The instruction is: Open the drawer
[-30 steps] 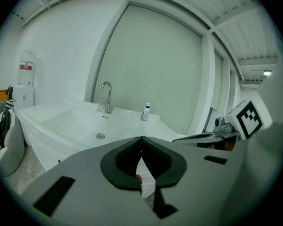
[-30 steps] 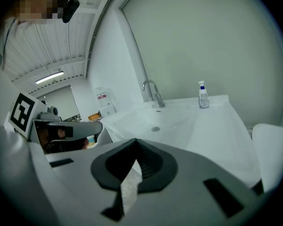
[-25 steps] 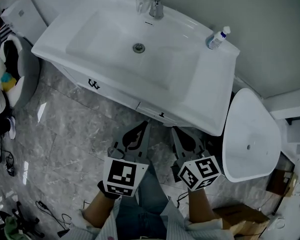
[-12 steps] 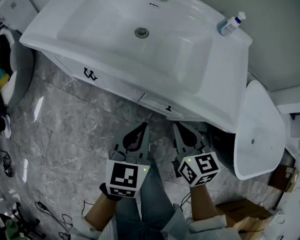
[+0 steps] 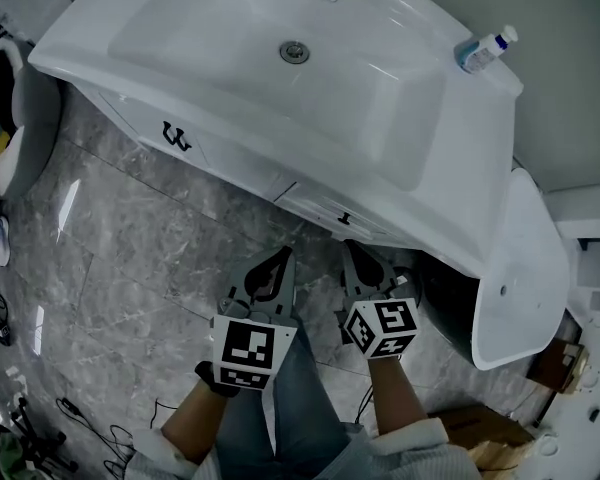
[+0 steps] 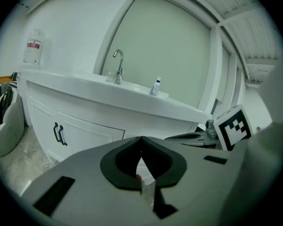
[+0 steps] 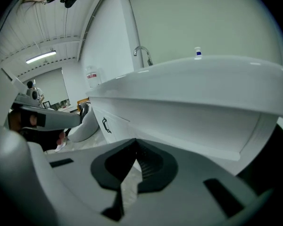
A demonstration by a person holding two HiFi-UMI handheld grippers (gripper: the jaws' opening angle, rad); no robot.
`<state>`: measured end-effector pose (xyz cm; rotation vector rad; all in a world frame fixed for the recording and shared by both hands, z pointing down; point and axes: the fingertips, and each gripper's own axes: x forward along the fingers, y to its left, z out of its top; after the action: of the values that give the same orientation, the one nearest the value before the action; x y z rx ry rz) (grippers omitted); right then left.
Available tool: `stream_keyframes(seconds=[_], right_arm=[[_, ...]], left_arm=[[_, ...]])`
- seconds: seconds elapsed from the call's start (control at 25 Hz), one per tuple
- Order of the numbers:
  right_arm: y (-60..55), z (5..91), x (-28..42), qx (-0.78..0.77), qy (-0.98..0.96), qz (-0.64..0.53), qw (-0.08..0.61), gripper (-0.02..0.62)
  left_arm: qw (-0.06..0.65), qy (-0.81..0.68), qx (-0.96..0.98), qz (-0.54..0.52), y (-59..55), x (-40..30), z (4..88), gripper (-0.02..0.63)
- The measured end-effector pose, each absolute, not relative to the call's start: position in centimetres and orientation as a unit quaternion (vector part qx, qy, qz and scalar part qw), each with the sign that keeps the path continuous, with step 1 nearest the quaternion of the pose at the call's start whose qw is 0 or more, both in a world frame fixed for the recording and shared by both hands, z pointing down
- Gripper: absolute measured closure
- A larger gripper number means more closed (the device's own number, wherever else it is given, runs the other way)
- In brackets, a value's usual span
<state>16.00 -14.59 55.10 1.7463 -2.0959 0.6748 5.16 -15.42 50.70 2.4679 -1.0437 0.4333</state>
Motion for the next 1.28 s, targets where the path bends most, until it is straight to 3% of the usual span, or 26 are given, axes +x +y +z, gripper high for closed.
stream_keyframes(seconds=[0.6,1.08,1.28], right_arm=[[-16.2,63.2,18.2,0.638,-0.689,0.267,0.216,0.577],[-17.5,67.3,20.3,0.654,-0.64,0.309,0.259,0.417],[-18.5,68.9,20.7,0.658,-0.621,0.326,0.273,0.393]], left_arm=[[0.21,-0.365,0.892,0.165,-15.4,4.8,55.5,0.591],[0.207,-0.369,0.892,0.16,-15.9,4.5,56.0,0.591],[0.214,-0.372,0.888,0.164,-15.9,3.8,56.7,0.591]])
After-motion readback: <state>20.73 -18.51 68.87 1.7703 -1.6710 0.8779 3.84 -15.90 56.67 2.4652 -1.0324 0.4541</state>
